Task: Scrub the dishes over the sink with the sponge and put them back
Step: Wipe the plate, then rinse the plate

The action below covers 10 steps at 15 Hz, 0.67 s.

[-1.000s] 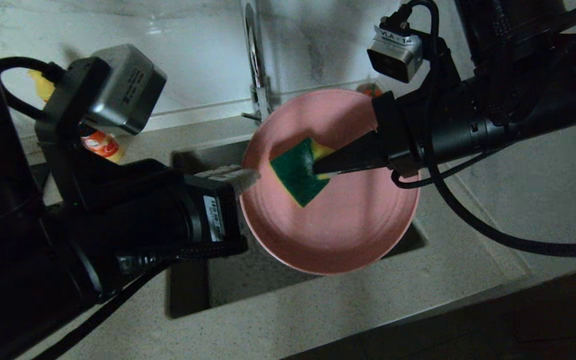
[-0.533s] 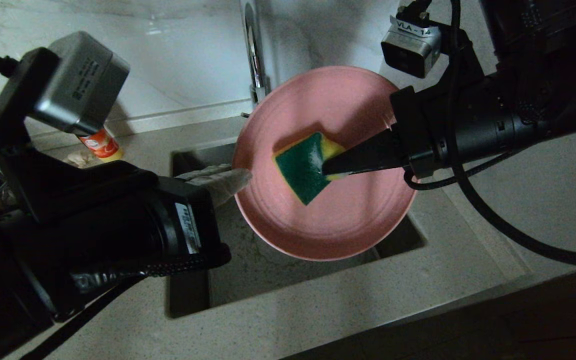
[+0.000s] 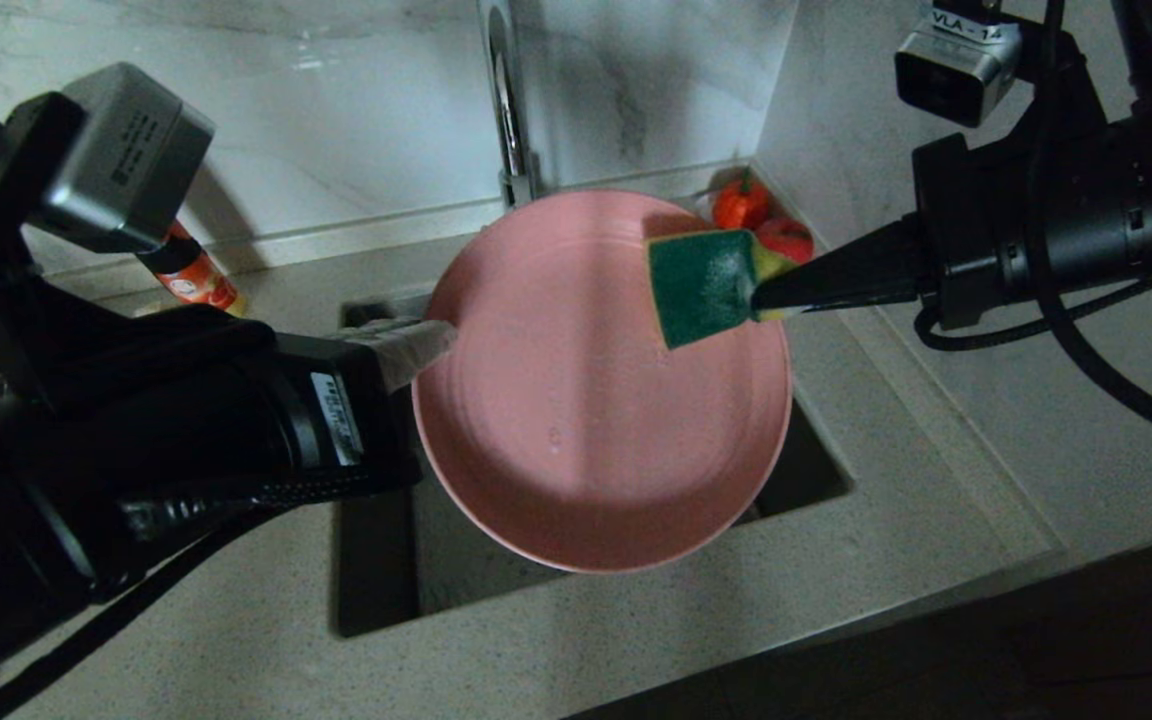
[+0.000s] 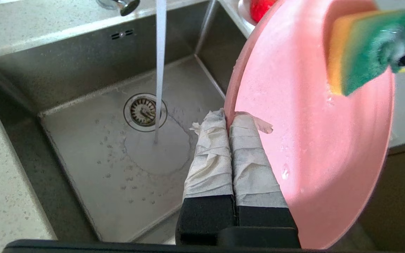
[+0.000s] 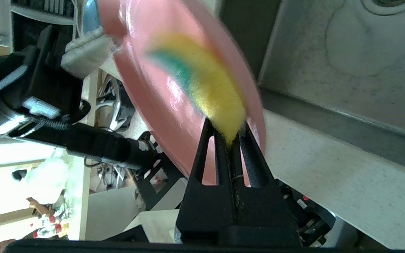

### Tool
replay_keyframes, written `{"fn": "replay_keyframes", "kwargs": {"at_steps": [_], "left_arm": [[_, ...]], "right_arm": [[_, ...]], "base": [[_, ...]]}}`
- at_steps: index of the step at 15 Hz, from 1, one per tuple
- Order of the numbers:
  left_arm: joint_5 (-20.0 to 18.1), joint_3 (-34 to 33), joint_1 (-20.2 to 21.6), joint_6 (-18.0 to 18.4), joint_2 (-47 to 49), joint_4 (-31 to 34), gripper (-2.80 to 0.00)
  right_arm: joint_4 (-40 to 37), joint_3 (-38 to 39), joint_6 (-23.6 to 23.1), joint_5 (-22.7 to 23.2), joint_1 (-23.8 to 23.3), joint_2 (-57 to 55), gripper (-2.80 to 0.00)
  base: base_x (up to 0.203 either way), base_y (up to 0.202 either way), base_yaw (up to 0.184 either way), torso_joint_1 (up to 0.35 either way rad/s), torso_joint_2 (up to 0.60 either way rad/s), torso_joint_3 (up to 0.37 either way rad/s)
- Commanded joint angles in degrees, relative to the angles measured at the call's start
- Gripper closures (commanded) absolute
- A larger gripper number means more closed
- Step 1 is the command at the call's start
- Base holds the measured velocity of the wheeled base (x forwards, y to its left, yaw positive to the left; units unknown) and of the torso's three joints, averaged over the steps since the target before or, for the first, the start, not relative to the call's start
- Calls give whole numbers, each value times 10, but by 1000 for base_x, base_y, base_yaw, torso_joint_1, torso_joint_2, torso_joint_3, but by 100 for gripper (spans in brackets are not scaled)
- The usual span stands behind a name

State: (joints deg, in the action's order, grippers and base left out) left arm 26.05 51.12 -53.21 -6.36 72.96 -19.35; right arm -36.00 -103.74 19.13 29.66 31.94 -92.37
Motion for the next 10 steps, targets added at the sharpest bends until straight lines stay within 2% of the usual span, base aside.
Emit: {"fn": "replay_keyframes", "kwargs": {"at_steps": [1,3,7,10], "left_arm": [[1,2,10,-1,4,-2,0],[0,4,34,0,5,0,0],[-23,0,109,-6,20,2,0],[-24,-9,149,-47,55,4,0]], "right_arm": [[-2,5,1,3,-3,13,0],[-2,14,1,3,-5,24,0],[-6,27,0,3,-23,45,0],[-1,32,1,4,-57,52,0]], "base": [[0,0,0,0,0,0],[0,0,0,0,0,0],[0,0,0,0,0,0],[0,0,0,0,0,0]]}}
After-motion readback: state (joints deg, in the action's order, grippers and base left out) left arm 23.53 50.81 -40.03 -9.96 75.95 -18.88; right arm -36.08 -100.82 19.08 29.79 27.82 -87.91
